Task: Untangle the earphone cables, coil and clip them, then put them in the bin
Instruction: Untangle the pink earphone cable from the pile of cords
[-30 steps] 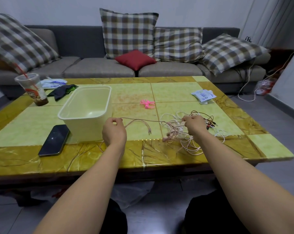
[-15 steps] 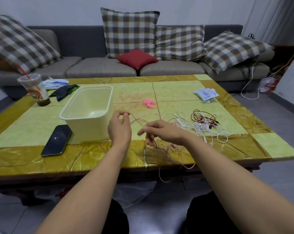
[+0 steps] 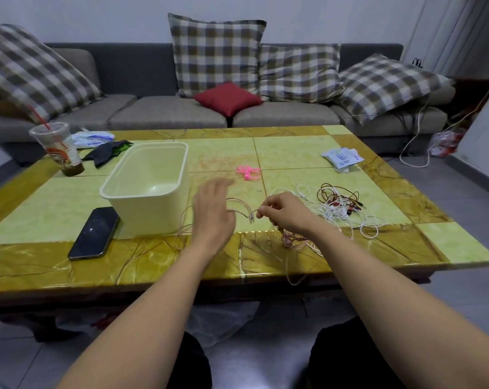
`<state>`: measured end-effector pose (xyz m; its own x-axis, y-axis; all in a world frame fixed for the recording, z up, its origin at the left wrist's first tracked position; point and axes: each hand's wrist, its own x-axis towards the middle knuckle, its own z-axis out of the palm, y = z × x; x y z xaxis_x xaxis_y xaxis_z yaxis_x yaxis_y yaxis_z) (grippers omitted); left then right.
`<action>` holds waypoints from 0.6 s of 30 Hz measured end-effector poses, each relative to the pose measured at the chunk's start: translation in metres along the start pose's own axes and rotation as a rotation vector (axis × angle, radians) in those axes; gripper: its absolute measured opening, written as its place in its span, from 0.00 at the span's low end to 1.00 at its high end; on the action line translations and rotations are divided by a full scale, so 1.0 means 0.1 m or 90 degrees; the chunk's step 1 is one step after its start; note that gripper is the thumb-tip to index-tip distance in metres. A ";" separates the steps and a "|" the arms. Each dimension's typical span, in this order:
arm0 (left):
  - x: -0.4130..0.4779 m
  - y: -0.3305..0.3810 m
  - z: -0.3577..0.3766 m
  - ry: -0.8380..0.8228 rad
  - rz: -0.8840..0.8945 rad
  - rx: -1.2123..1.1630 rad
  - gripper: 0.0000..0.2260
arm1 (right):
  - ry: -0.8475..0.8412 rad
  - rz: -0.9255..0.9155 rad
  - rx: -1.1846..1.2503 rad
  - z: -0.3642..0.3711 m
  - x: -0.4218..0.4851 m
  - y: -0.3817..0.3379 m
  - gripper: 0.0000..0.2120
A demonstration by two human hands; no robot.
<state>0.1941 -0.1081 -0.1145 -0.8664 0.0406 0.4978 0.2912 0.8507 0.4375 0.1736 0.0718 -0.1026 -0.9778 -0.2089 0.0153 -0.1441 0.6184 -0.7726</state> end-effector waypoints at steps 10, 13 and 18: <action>-0.02 0.16 0.21 -0.264 -0.013 -0.029 0.15 | -0.011 -0.049 -0.012 0.04 0.00 0.03 0.08; 0.00 0.13 0.20 -0.229 -0.069 -0.146 0.15 | -0.028 -0.042 0.028 0.02 -0.02 -0.01 0.06; 0.09 0.01 0.07 -0.002 -0.272 -0.228 0.15 | -0.125 0.054 0.027 -0.11 -0.06 0.04 0.05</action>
<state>0.1835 -0.1033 -0.1148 -0.9387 -0.2673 0.2176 0.0322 0.5606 0.8275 0.1770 0.0835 -0.0986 -0.9374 -0.3032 -0.1710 -0.0521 0.6080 -0.7922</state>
